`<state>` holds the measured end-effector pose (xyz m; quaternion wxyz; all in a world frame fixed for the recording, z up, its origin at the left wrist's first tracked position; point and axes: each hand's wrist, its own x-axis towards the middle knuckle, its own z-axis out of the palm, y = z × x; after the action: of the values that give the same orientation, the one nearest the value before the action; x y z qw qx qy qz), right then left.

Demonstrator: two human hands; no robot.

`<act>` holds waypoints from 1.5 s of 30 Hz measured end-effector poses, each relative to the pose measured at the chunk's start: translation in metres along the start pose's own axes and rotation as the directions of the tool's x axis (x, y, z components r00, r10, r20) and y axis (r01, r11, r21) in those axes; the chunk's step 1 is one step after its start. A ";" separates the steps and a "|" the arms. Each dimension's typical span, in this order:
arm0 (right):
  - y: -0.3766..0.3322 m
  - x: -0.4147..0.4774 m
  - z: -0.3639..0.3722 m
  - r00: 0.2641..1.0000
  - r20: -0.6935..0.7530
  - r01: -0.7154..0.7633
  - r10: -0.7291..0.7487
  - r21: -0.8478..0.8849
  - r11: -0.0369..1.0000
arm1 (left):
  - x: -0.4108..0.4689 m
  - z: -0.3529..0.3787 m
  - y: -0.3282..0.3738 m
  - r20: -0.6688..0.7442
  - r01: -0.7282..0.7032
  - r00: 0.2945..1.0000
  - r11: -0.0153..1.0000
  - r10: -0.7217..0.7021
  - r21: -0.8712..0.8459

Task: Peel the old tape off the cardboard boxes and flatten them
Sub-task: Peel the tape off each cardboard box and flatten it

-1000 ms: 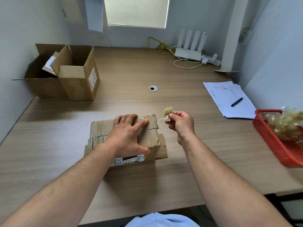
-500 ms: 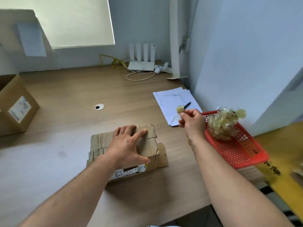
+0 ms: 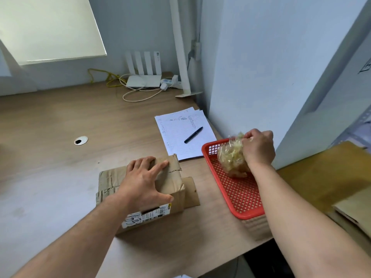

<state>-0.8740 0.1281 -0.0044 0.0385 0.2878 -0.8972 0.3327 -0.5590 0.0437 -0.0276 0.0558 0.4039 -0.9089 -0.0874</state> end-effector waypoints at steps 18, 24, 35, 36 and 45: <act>0.014 -0.021 0.002 0.942 0.328 0.162 -0.067 -0.272 0.949 | 0.008 0.006 -0.001 -0.022 -0.014 1.000 1.000 0.014 -0.005; 0.009 -0.028 -0.010 0.976 0.187 0.115 -0.107 -0.032 0.993 | 0.003 0.001 0.001 -0.017 -0.035 0.999 0.999 0.034 -0.016; -0.099 -0.135 0.021 0.886 0.347 0.142 -0.309 0.432 0.891 | -0.041 -0.012 -0.050 0.009 0.000 1.000 1.000 -0.001 0.024; -0.112 -0.151 0.029 0.846 0.413 0.117 -0.338 0.474 0.873 | -0.047 -0.013 -0.055 0.003 0.007 1.000 1.000 -0.007 0.031; -0.204 -0.261 0.091 0.571 0.628 0.156 -0.529 0.549 0.821 | -0.129 -0.033 -0.139 0.003 0.107 0.994 0.992 -0.107 0.064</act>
<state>-0.5356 0.0744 -0.0257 -0.3399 0.5736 -0.6540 0.3573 -0.3664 0.0442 -0.0273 0.0354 0.4535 -0.8883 -0.0627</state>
